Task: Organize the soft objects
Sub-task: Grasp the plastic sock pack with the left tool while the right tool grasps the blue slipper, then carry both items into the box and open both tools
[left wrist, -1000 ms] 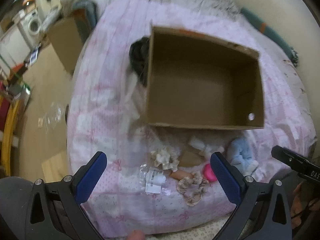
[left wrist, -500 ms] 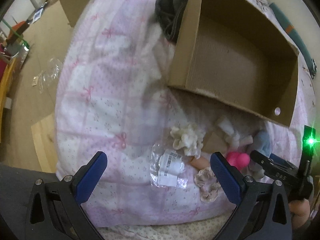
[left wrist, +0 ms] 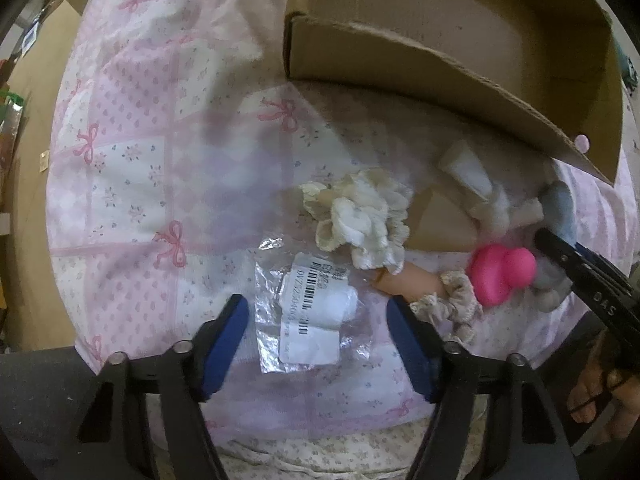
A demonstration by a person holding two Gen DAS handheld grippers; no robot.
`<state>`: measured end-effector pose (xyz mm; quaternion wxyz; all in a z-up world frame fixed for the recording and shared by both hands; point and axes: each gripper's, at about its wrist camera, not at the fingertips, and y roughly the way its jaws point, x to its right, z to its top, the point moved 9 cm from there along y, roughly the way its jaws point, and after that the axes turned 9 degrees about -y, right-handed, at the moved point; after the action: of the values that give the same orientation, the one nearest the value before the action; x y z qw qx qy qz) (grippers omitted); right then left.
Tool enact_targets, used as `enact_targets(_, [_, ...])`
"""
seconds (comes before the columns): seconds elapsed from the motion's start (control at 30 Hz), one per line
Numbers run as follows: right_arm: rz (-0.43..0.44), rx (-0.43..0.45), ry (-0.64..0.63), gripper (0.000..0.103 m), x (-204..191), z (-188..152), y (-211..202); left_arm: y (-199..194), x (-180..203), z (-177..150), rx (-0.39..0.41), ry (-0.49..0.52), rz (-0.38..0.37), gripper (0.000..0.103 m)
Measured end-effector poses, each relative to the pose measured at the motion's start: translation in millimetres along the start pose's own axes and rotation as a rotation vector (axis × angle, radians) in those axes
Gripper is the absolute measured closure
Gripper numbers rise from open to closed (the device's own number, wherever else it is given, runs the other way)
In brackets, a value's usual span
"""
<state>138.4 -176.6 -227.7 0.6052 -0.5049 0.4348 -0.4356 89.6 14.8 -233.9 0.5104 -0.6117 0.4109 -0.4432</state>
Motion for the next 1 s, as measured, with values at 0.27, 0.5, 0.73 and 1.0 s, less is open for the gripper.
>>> enact_targets(0.27, [0.042,0.021,0.022,0.073,10.4,6.3,-21.6,10.0,-6.0,7.4,0.001,-0.007,-0.003,0.067])
enact_targets(0.5, [0.081,0.053,0.060,0.077,28.0,6.2,-43.1,-10.4,-10.0,5.5,0.058,0.007,0.010,0.068])
enact_targets(0.73, [0.176,0.097,0.075,0.080,25.0,-8.1,-78.7,-55.7,-7.4,-3.2,0.168,0.020,-0.012,0.068])
enact_targets(1.0, [0.294,0.253,0.031,0.080,13.4,-10.8,-143.3,-137.8,5.7,7.8,0.363,0.053,-0.046,0.068])
